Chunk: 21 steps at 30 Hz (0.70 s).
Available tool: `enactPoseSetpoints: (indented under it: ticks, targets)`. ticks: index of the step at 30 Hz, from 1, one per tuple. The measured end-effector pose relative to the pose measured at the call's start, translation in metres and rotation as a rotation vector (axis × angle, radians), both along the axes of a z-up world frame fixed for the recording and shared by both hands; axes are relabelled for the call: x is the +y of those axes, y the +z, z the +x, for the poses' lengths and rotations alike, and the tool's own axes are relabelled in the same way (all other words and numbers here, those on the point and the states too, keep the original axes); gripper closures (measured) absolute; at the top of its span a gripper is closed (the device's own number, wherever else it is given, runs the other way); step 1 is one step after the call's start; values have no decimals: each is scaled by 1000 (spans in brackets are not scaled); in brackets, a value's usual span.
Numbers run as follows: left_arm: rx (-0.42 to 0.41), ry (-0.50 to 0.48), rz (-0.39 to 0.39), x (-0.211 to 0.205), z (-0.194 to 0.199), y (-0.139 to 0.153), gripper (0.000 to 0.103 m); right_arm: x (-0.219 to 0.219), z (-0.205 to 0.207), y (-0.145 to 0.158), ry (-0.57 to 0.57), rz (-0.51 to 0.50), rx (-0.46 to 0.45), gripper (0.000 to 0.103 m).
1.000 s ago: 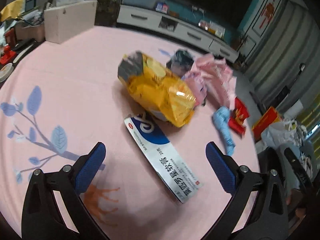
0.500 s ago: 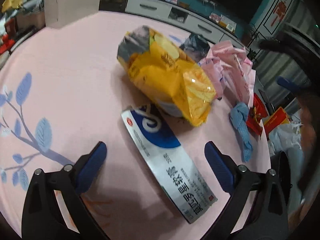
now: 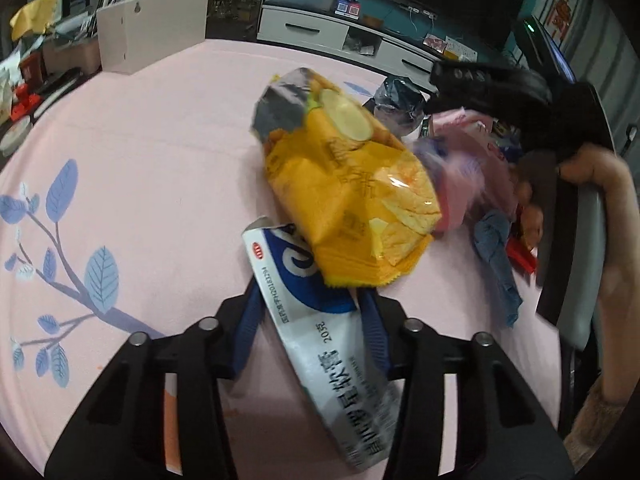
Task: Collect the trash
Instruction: 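Grasp the white medicine box with the left tool while the right tool grasps the pink bag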
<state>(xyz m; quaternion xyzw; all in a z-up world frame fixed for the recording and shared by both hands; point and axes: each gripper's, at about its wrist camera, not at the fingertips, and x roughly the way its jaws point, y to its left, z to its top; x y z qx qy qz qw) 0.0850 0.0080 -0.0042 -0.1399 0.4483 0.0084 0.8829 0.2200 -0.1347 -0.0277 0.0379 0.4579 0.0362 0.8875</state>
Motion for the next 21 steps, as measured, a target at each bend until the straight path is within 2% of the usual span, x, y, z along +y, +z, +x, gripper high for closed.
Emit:
enactPoseSetpoints:
  ticks: [2,6,8,9,10,12,14,15,18,21]
  targets:
    - [8,2,-21,0,3,-1,60,-1,-7,-2,24,18,11,20]
    - [2,17,-6,2,-1,6,64,-2,-23,-2,59,52,35,36]
    - [-6,21,-9,6,-1,11,66,2,-36,-2,89,37,48,45]
    - [-11,22,-17,7,-3,14,66,5,-44,-2,102,15,41,54]
    - [-18,25,-24,8,-5,15,69,8,-51,-2,118,-5,47,58]
    - [-31,29,-33,13,-14,22,80,11,-61,-5,122,-18,53,58]
    - [-36,22,-55,17,-20,26,82,16,-78,-6,159,-9,49,58]
    - [-42,19,-53,18,-22,28,87,17,-82,-6,167,0,44,59]
    - [-46,23,-17,17,-27,26,89,19,-96,-4,179,59,50,59]
    - [-23,20,-33,18,-28,22,89,20,-110,0,195,103,45,60]
